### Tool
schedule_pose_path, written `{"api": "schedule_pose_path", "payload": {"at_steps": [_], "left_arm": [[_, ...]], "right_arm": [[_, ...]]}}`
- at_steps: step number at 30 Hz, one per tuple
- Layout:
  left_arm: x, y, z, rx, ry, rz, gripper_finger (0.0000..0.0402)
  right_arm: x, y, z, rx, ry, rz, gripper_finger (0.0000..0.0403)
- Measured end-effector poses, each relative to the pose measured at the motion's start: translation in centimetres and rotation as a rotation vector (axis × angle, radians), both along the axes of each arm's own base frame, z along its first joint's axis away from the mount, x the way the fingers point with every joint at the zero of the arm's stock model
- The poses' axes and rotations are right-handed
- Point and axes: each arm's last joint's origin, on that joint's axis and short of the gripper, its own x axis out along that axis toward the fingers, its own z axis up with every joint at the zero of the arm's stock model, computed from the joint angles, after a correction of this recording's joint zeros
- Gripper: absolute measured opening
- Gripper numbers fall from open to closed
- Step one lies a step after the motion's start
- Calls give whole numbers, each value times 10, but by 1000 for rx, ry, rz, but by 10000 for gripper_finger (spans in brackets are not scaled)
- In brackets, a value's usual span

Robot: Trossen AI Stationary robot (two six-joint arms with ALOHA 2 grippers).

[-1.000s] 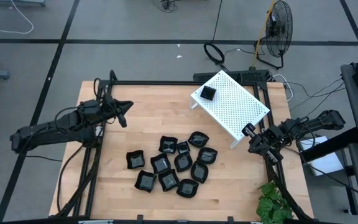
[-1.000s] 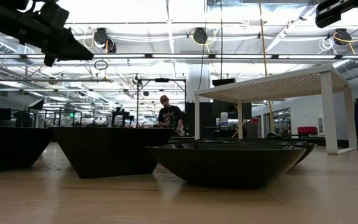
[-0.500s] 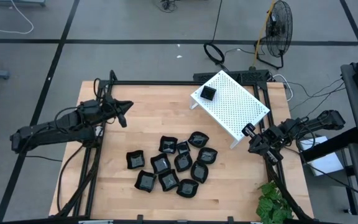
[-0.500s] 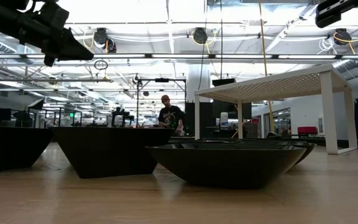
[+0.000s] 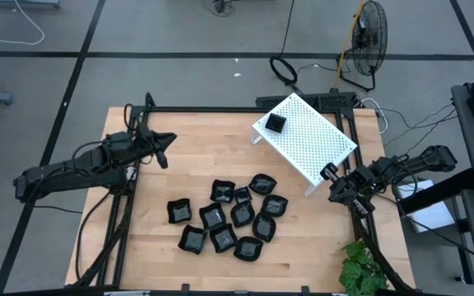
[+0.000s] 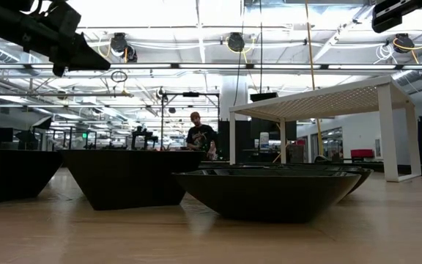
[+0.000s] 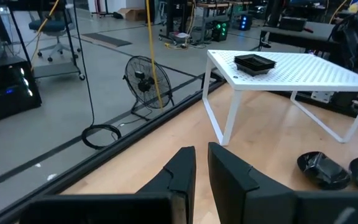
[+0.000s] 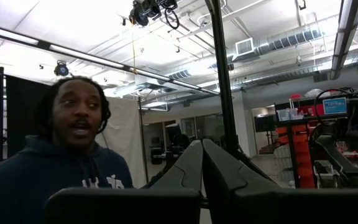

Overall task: Pick & Place Mini shaped plates
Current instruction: Stack the black square plate on top of the other black square plates on the shelf

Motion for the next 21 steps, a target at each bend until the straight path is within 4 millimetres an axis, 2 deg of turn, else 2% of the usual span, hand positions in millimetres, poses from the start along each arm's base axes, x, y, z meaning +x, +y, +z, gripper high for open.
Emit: {"api": "schedule_pose_path", "payload": {"at_steps": [21], "left_arm": [[0,0,0,41,27,-9,47]], "right_arm": [[0,0,0,0,0,0,0]]}}
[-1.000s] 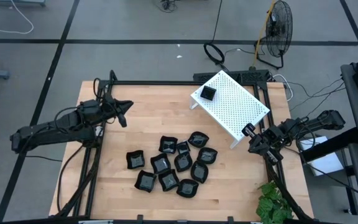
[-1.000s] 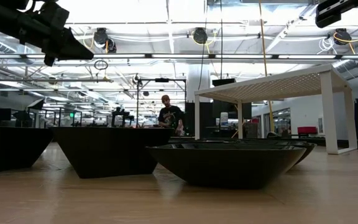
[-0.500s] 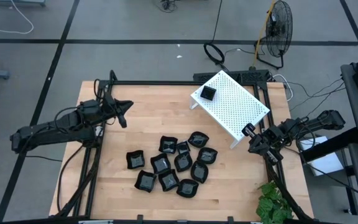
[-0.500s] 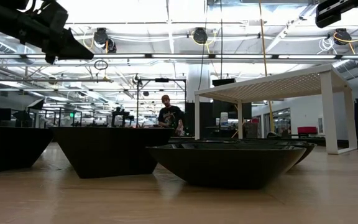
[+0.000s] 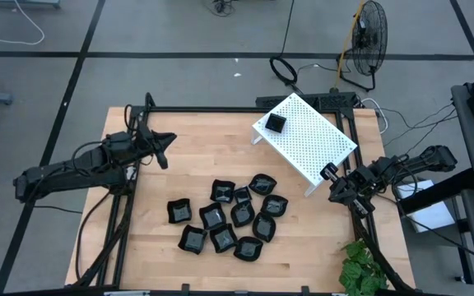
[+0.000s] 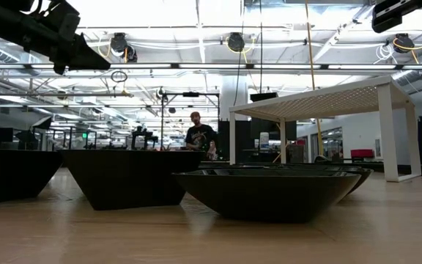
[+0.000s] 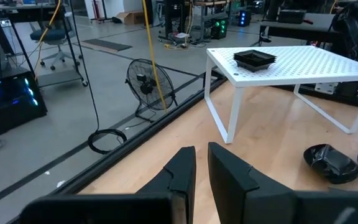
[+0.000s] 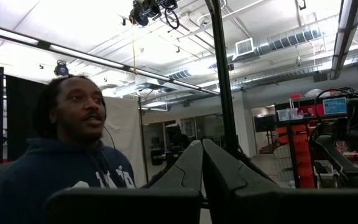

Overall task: Pick & Place Mini shaped plates
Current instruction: Stack the black square plate on top of the other black square plates on the shelf

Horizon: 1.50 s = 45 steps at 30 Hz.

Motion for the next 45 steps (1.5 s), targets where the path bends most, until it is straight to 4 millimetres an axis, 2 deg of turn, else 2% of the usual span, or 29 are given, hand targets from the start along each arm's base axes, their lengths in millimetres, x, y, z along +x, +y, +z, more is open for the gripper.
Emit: {"api": "schedule_pose_path", "payload": {"at_steps": [8,14,18,22,31,40,45], "left_arm": [[0,4,0,-56,-34,40,58],[7,7,-6,-137,-23,60,135],[13,9,-9,-84,39,43,177],[20,10,-6,-23,26,0,198],[22,9,-1,12,23,-71,190],[15,0,35,-69,98,-121,172],[12,-2,38,-42,161,-142,164]], "right_arm": [[0,0,0,0,0,0,0],[0,0,0,0,-1,0,0],[0,0,0,0,0,0,0],[0,0,0,0,0,0,0],[0,0,0,0,-1,0,0],[0,0,0,0,0,0,0],[0,0,0,0,-1,0,0]]}}
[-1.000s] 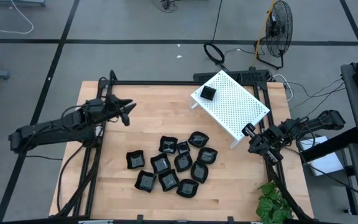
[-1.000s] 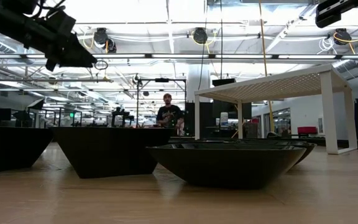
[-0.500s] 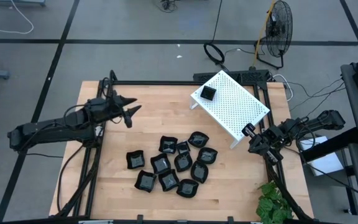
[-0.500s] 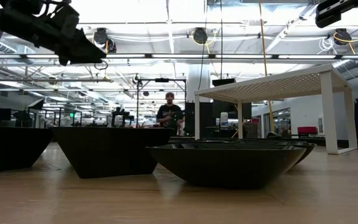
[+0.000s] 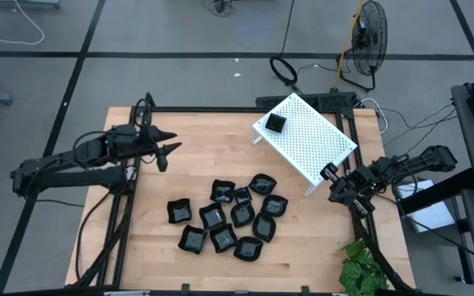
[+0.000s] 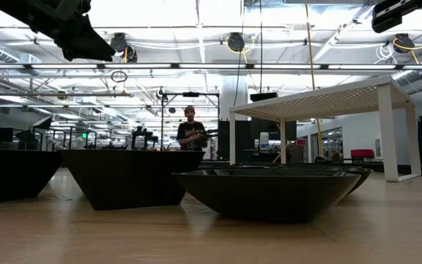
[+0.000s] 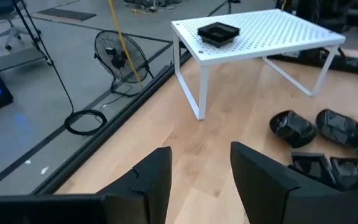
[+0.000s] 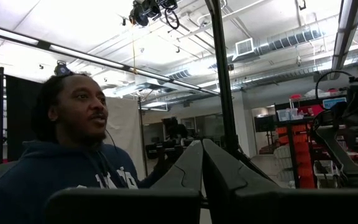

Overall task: Pick & Place Mini shaped plates
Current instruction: Stack the black square plate on top of the other black square plates on the shelf

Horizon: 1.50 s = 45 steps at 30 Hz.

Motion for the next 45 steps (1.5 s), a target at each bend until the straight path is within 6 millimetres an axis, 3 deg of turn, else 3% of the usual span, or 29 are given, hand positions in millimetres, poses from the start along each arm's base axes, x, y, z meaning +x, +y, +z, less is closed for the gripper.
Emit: {"api": "schedule_pose_path", "payload": {"at_steps": [15,21,26,33,45], "left_arm": [[0,0,-1,15,21,-7,158],[-12,-4,-2,-114,135,32,153],[-18,-7,6,-171,130,15,154],[-9,-10,-5,-166,133,-199,154],[13,-3,-16,-176,164,-205,154]], "right_arm": [[0,0,0,0,0,0,0],[0,0,0,0,1,0,0],[0,0,0,0,0,0,0],[0,0,0,0,0,0,0],[0,0,0,0,0,0,0]]}}
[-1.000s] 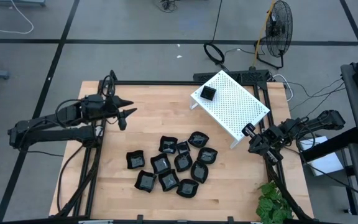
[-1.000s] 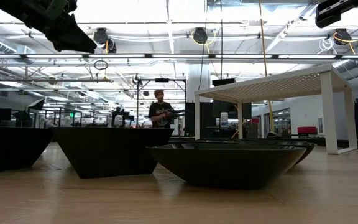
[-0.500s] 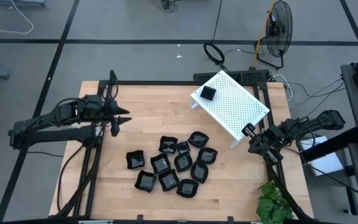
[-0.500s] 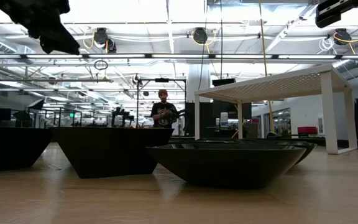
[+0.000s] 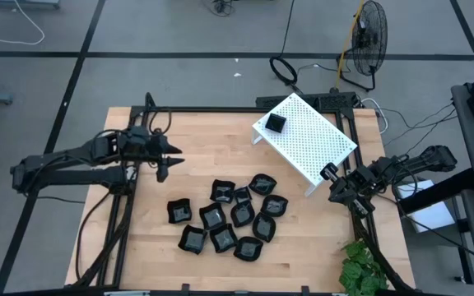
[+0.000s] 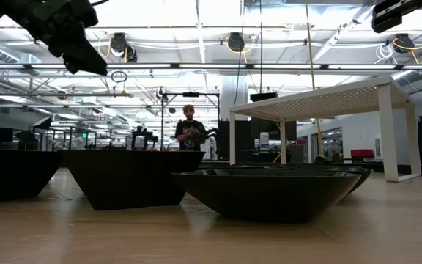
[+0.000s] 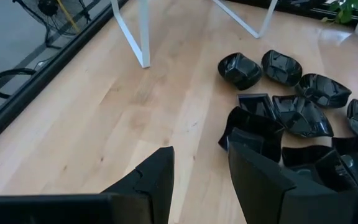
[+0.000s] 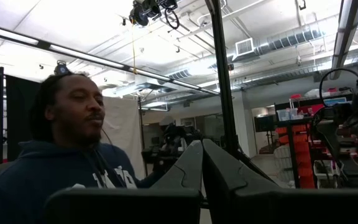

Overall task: Pick & Place Mini shaped plates
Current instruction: Stack the black square plate on top of the other black square plates on the shelf

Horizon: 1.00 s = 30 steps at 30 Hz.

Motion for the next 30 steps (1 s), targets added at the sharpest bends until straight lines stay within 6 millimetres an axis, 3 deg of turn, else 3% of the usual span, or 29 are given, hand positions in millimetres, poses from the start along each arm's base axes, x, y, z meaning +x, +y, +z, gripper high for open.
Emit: {"api": "schedule_pose_path", "payload": {"at_steps": [5,9,13,19,23,27,30], "left_arm": [[2,0,-1,-48,0,-11,154],[4,-6,-1,-134,-18,-130,154],[20,-18,0,-180,-56,-234,154],[58,-41,-24,-294,118,-83,155],[90,-65,-35,-236,211,-127,155],[129,-90,-26,-101,155,-235,163],[162,-86,-17,-67,152,-185,184]], "right_arm": [[0,0,0,0,0,0,0],[0,0,0,0,0,0,0],[0,0,0,0,0,0,0],[0,0,0,0,0,0,0],[0,0,0,0,0,0,0],[0,0,0,0,0,0,0],[0,0,0,0,1,0,0]]}}
